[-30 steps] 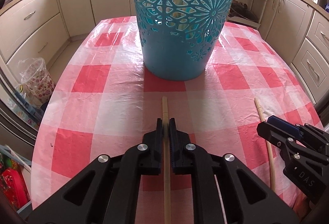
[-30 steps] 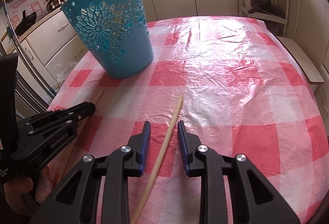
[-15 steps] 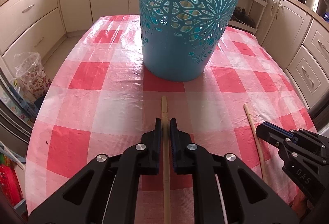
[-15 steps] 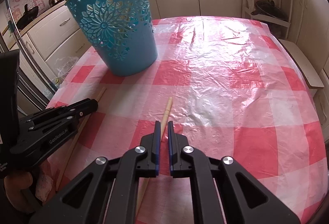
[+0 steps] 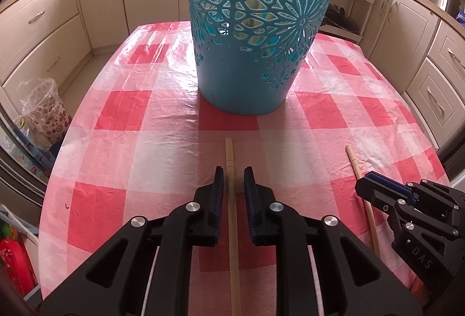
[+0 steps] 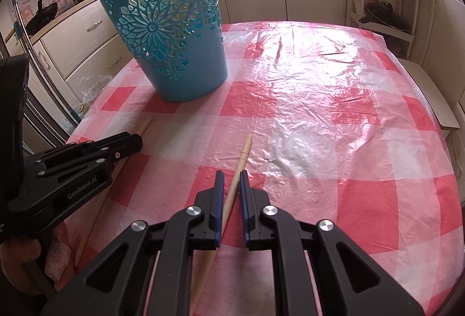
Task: Organize utensils
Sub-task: 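Close the left gripper on a wooden stick lying on the cloth, then lift the stick over the teal bin and open the left gripper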
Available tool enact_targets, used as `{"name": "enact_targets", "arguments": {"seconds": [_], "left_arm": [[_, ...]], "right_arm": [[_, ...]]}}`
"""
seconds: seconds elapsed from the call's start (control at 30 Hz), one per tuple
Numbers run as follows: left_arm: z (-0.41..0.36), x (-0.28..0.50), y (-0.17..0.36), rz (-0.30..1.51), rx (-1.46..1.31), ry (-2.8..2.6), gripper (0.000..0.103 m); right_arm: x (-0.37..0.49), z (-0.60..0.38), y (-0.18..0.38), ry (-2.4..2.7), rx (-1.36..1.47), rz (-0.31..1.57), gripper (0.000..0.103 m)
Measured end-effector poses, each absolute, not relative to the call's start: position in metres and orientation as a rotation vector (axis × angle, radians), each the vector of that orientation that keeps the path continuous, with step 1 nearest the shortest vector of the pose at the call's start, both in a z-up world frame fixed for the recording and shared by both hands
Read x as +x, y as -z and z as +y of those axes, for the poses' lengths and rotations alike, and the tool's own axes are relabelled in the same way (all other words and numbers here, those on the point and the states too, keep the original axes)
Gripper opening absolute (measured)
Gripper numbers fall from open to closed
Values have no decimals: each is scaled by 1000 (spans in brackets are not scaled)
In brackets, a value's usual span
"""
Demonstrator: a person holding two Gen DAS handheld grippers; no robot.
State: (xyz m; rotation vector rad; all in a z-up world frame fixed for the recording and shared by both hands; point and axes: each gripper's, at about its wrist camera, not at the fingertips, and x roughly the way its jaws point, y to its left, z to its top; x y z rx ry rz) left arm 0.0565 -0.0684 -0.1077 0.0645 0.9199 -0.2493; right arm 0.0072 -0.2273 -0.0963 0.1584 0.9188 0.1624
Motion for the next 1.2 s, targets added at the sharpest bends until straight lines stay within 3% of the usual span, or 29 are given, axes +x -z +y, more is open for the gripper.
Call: {"name": "enact_targets", "arguments": {"seconds": [0.17,0.23,0.27,0.43,0.9,1.2], "left_arm": [[-81,64,107,928,141,223,20],[-84,67,106,937,154,236,14],[-85,67,106,941,157,247,5],[-71,62,96,958,59,306,5],[-24,57,-104,451,-215,451,5],[-40,119,-137,297,-278,361,5]], "right_arm": [[7,-229,97,-166,173,912,12],[9,-230,97,-169,179,911,12],[9,-230,97,-171,184,912,12],[10,-233,98,-178,202,912,12],[11,-236,98,-178,212,910,11],[12,-240,99,-189,235,909,12]]}}
